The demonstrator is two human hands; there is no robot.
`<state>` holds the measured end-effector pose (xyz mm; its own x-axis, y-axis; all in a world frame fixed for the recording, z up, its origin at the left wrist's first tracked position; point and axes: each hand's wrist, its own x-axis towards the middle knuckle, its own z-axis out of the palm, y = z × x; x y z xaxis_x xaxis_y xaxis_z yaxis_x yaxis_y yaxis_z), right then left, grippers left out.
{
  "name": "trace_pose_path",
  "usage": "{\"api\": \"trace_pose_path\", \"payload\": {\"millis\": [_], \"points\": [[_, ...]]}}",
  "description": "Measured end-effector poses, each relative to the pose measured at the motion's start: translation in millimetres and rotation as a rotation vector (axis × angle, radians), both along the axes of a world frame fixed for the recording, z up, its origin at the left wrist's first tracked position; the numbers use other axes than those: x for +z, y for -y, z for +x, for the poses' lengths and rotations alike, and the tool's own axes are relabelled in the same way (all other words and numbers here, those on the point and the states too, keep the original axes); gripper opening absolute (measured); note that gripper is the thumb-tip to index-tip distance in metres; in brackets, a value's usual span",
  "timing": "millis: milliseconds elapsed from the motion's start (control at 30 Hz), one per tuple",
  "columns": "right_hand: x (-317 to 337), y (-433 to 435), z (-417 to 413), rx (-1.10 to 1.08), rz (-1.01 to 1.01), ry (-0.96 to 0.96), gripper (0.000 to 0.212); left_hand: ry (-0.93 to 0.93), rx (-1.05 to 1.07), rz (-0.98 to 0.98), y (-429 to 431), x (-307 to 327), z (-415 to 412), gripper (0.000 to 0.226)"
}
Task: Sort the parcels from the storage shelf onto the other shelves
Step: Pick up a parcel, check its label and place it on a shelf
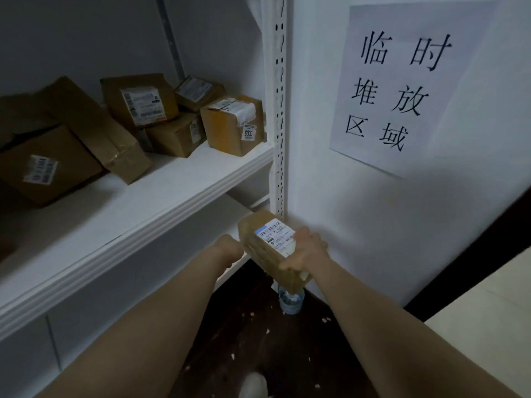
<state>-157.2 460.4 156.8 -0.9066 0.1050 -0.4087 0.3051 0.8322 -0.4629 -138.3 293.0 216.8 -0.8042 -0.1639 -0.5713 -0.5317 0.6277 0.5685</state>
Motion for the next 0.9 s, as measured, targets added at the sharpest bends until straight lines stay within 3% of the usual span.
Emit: {"api": "trace_pose_path", "payload": {"millis": [567, 900], "points": [[-125.3, 62.4, -129.2, 0.019, -0.01, -0.06, 0.096, 0.05, -0.027, -0.043, 5.6, -85.0, -117.0, 0.031], [-157.5, 68.1, -171.9, 0.017, -0.046, -0.089, 0.092, 0.054, -0.009, -0.046, 11.1, -122.7, -161.9, 0.032]]}}
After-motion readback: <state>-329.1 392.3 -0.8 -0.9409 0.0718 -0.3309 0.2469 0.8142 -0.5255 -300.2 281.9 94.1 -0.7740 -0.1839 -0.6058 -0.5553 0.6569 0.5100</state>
